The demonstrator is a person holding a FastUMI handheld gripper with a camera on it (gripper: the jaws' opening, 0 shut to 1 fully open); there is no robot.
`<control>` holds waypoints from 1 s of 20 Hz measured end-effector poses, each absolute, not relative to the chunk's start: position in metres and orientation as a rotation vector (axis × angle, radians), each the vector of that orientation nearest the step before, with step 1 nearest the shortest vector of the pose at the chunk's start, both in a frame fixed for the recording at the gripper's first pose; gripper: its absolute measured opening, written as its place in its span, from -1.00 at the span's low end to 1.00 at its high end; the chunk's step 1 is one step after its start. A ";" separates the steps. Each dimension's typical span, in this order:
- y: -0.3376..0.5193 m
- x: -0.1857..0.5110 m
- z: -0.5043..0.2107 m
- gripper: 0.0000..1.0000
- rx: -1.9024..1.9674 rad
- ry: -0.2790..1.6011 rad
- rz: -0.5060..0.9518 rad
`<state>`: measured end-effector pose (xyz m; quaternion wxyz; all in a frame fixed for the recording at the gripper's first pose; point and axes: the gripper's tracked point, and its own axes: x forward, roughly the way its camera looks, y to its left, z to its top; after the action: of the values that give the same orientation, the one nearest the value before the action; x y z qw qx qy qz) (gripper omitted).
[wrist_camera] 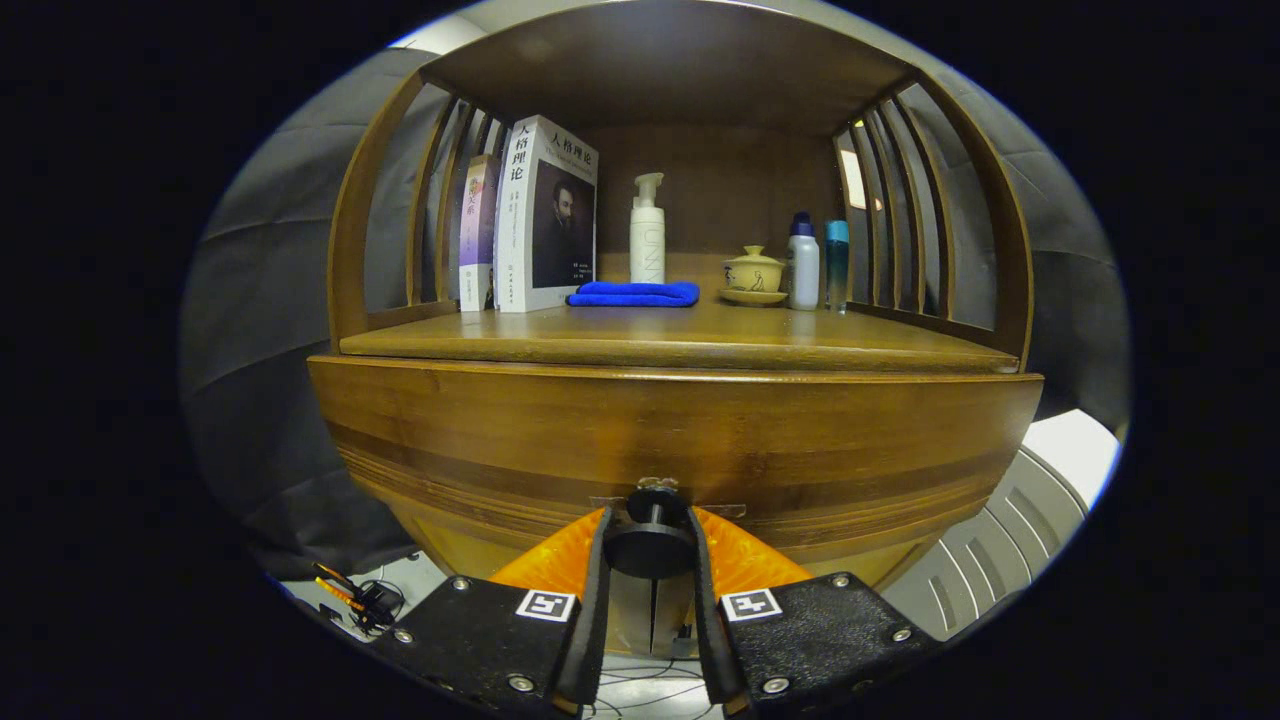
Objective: Pull open the drawer, take out the items inside it, and place them on the countertop above the cabinet.
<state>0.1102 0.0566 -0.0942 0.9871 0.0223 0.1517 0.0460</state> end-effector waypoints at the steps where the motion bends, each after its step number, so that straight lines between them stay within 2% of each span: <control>1: 0.057 0.105 -0.095 -0.22 0.046 0.308 0.091; 20: 0.055 0.008 -0.092 -0.22 0.035 0.394 0.080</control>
<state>0.0084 0.0548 -0.0923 0.9798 0.0174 0.1954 0.0396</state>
